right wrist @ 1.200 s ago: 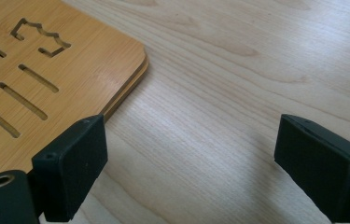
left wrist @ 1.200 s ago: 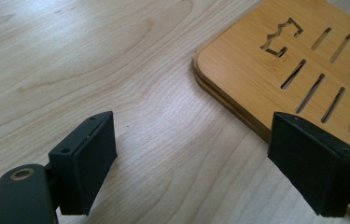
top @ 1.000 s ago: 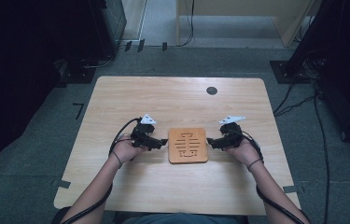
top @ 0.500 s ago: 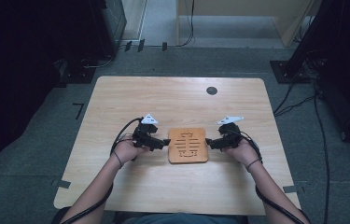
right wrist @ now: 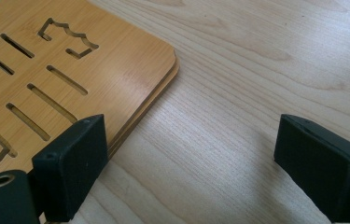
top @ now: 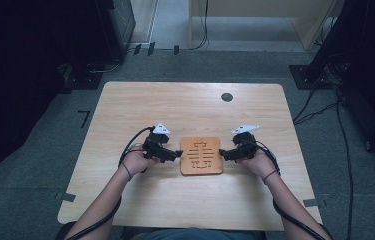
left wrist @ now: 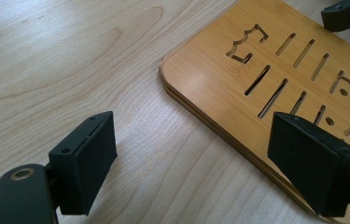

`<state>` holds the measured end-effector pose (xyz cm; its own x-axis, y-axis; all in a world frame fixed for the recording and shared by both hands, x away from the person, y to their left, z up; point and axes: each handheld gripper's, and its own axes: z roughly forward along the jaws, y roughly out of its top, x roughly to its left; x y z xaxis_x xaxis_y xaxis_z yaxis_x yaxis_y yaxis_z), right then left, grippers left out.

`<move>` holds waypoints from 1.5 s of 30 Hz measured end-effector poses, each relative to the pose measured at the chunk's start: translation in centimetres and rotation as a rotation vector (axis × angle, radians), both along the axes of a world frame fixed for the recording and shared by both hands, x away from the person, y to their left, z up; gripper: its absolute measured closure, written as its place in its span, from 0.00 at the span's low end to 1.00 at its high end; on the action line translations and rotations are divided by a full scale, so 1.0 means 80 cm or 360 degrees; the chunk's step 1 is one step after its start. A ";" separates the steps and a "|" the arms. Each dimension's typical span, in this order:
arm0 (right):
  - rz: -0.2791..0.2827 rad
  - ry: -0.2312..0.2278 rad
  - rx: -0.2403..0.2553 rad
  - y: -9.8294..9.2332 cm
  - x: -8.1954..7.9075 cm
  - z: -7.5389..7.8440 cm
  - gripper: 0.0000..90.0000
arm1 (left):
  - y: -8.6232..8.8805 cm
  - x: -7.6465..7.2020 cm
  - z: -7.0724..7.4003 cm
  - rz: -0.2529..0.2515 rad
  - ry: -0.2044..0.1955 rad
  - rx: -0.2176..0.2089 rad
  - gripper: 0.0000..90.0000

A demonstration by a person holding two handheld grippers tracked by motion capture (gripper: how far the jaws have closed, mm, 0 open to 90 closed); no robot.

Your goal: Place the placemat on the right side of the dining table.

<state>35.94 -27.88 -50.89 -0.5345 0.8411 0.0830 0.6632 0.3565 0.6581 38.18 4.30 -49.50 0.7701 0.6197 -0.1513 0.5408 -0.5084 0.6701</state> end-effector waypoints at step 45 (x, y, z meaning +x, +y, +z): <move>0.0092 0.0002 -0.0008 0.025 0.008 0.002 0.11 | 0.007 -0.015 0.007 -0.0020 0.0064 -0.0047 0.29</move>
